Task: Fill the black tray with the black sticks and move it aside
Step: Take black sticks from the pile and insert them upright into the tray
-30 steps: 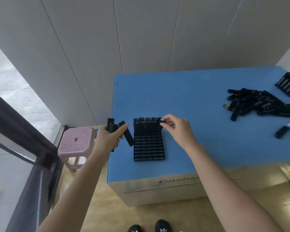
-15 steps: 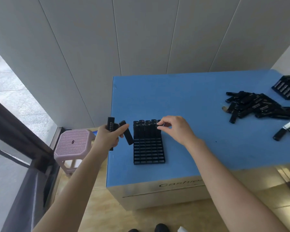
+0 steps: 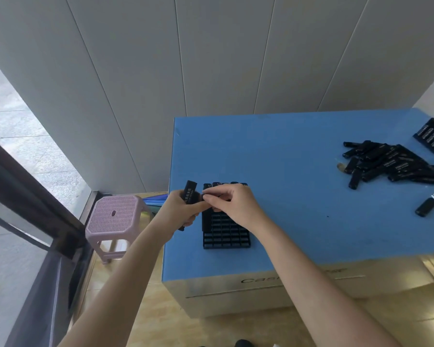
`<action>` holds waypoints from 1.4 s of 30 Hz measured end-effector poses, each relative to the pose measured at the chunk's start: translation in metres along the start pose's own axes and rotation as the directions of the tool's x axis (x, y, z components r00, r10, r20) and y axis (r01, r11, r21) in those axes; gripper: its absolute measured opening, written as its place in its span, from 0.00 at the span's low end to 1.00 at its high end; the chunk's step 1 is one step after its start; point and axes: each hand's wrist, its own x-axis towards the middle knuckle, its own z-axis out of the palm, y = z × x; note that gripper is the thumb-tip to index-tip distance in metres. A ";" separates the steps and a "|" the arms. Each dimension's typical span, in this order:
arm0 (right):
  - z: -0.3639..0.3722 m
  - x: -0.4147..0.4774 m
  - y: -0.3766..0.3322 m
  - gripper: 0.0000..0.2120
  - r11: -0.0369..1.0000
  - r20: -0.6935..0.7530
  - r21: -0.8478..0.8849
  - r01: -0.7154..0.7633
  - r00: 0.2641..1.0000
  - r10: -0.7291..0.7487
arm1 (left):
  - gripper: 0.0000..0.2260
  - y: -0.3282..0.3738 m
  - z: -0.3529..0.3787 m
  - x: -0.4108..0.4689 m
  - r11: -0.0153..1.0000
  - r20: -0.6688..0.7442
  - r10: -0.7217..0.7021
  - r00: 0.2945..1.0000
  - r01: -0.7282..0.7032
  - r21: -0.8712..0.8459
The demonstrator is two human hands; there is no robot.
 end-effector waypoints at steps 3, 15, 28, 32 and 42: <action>-0.006 0.003 0.000 0.06 1.000 0.035 -0.006 0.001 0.999 -0.001 | 0.05 -0.002 -0.001 -0.002 0.999 0.035 -0.014 0.999 0.015 -0.038; -0.007 0.019 0.018 0.06 0.919 -0.108 -0.374 0.122 0.979 -0.173 | 0.05 -0.024 -0.022 -0.002 0.867 -0.008 -0.247 0.969 0.217 -0.449; -0.005 0.023 0.008 0.06 0.854 0.081 -0.470 0.225 0.974 -0.212 | 0.04 -0.027 -0.022 -0.009 0.841 -0.005 -0.273 0.962 0.236 -0.487; -0.006 0.023 0.005 0.05 0.837 0.107 -0.487 0.251 0.968 -0.229 | 0.05 -0.028 -0.022 -0.010 0.832 -0.004 -0.251 0.968 0.214 -0.512; -0.004 0.025 0.010 0.07 0.845 0.109 -0.485 0.227 0.974 -0.199 | 0.05 -0.029 -0.019 -0.011 0.918 -0.039 -0.207 0.978 0.180 -0.354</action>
